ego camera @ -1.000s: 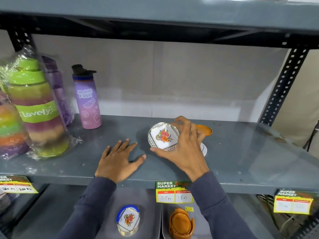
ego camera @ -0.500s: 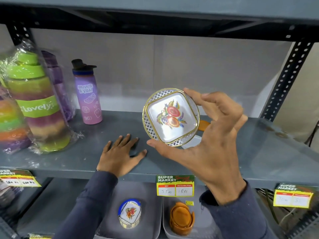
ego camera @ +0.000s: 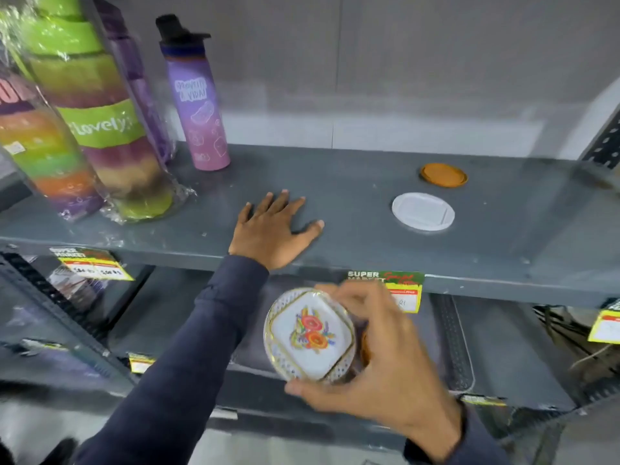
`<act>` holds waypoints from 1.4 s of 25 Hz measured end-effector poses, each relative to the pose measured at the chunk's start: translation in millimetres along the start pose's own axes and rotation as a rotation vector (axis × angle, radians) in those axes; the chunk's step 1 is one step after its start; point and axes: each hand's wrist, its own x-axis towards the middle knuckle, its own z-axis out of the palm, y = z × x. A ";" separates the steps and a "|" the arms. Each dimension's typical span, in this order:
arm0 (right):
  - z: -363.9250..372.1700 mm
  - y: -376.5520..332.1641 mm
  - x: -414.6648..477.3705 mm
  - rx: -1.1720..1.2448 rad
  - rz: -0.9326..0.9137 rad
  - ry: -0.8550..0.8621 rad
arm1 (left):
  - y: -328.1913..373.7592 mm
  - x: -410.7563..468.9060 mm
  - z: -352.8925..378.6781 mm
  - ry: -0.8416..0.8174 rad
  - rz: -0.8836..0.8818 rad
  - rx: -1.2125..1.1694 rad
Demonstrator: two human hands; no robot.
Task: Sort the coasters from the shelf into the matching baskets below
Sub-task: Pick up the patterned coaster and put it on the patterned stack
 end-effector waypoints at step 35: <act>202.1 229.6 23.5 -0.396 0.349 -0.588 | -3.3 5.4 0.9 0.103 0.012 0.010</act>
